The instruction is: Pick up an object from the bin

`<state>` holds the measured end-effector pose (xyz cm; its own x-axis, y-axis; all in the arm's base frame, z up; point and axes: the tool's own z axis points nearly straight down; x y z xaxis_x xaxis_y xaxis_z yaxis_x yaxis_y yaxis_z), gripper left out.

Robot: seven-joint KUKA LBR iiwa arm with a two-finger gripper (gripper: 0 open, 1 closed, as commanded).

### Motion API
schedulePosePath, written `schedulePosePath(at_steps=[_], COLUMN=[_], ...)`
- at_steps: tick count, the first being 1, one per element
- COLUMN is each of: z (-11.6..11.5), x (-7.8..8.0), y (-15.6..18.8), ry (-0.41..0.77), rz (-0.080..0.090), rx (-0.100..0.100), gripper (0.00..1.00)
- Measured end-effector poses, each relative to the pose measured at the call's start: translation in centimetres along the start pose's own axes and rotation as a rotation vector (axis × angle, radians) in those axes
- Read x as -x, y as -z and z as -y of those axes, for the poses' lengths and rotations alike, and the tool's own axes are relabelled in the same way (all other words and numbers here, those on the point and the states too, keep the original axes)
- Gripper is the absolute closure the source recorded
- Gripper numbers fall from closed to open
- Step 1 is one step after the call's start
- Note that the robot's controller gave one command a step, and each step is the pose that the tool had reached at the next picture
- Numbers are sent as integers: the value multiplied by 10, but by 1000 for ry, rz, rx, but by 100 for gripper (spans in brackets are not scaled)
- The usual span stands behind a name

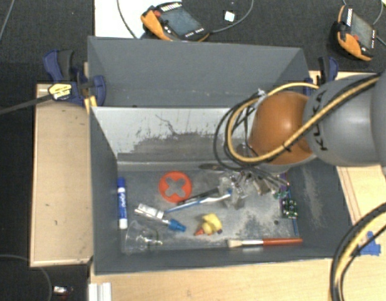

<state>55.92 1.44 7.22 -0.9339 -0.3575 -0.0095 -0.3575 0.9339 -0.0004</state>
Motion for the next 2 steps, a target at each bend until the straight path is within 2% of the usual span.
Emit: schedulePosePath(at_steps=[1,2], z=[-1,-1], x=[-2,-1], y=[21,51], ry=[0,-2], rz=[-6,0], rx=[3,1], gripper=[100,100])
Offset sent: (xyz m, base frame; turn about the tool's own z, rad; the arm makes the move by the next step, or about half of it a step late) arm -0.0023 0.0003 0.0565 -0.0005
